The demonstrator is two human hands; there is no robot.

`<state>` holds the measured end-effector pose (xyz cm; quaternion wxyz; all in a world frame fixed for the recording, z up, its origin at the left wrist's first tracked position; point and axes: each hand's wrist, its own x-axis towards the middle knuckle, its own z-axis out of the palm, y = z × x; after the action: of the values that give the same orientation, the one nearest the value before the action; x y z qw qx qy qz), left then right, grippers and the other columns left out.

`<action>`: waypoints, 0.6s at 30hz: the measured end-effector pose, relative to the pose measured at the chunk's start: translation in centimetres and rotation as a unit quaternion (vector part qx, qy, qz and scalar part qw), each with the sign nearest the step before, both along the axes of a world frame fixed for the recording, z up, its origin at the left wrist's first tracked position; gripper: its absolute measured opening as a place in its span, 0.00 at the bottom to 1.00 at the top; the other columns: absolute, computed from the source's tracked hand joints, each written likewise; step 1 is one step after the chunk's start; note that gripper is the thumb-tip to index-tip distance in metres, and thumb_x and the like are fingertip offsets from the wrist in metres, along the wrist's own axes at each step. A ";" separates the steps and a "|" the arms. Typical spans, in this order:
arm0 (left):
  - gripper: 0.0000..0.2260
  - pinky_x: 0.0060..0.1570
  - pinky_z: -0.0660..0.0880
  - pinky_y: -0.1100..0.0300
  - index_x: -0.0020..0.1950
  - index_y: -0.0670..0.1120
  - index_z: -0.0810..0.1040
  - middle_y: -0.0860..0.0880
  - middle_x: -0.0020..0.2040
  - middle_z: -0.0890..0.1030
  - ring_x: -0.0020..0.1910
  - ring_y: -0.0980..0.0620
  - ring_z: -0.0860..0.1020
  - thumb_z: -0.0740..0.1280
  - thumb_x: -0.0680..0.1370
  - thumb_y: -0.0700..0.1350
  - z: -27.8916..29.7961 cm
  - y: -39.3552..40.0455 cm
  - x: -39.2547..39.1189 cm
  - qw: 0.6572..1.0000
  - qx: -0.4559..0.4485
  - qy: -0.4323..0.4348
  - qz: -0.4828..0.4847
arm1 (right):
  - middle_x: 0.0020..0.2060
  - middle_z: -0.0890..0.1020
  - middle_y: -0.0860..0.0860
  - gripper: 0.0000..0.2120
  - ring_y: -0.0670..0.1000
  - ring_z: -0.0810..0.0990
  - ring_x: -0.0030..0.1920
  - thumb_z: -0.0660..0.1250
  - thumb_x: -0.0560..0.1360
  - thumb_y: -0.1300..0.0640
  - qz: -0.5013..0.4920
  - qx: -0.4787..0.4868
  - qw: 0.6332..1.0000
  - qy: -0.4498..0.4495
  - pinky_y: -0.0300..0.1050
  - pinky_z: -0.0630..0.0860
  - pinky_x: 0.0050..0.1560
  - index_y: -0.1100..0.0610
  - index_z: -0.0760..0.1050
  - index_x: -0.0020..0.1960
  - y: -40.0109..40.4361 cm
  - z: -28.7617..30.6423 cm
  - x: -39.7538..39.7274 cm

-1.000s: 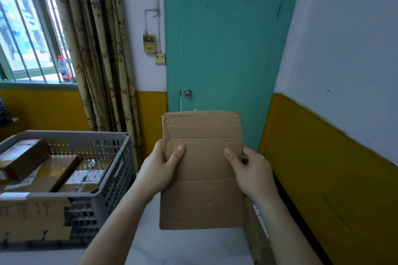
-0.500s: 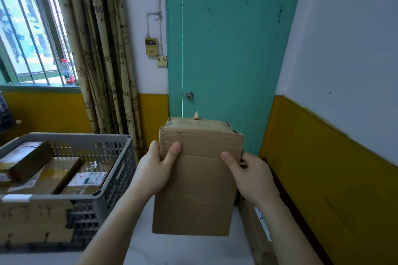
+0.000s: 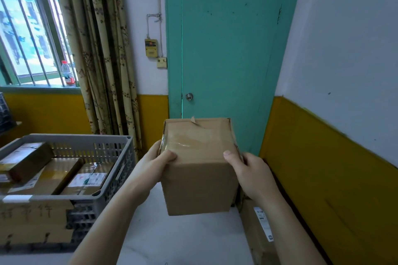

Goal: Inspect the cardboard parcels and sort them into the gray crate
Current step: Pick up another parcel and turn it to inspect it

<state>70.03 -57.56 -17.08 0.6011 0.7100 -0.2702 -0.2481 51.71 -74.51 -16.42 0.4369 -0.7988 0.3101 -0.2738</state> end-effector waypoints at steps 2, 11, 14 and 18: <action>0.23 0.45 0.79 0.58 0.76 0.57 0.70 0.53 0.60 0.83 0.52 0.52 0.84 0.67 0.81 0.51 0.0 -0.2 0.1 1.000 -0.011 0.011 -0.001 | 0.44 0.84 0.52 0.16 0.52 0.82 0.47 0.65 0.79 0.42 0.021 0.028 0.999 0.004 0.56 0.80 0.51 0.54 0.81 0.50 -0.4 0.1 0.1; 0.31 0.53 0.82 0.52 0.73 0.51 0.66 0.52 0.61 0.80 0.56 0.51 0.82 0.73 0.76 0.61 -0.8 -0.6 0.2 0.996 0.017 -0.066 0.049 | 0.47 0.83 0.37 0.09 0.41 0.81 0.50 0.68 0.77 0.37 0.014 0.022 1.000 -0.011 0.40 0.79 0.48 0.41 0.78 0.50 0.1 -0.8 0.7; 0.30 0.46 0.80 0.59 0.71 0.53 0.67 0.55 0.59 0.78 0.55 0.53 0.82 0.76 0.74 0.59 -0.7 -0.5 0.6 0.997 0.002 -0.057 0.048 | 0.49 0.82 0.37 0.11 0.41 0.80 0.50 0.70 0.76 0.38 0.016 0.043 0.999 -0.018 0.39 0.78 0.46 0.42 0.77 0.53 -0.1 -0.6 0.5; 0.29 0.39 0.78 0.60 0.63 0.55 0.67 0.57 0.55 0.76 0.51 0.55 0.81 0.73 0.71 0.68 0.3 -0.8 0.3 0.992 0.004 -0.086 0.095 | 0.46 0.81 0.35 0.14 0.39 0.80 0.47 0.63 0.75 0.30 -0.007 0.026 0.999 -0.028 0.37 0.76 0.41 0.39 0.76 0.48 0.1 0.0 0.8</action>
<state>70.37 -58.37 -16.81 0.5937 0.7534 -0.2513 -0.1292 52.54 -74.41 -16.47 0.4644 -0.7768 0.3100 -0.2912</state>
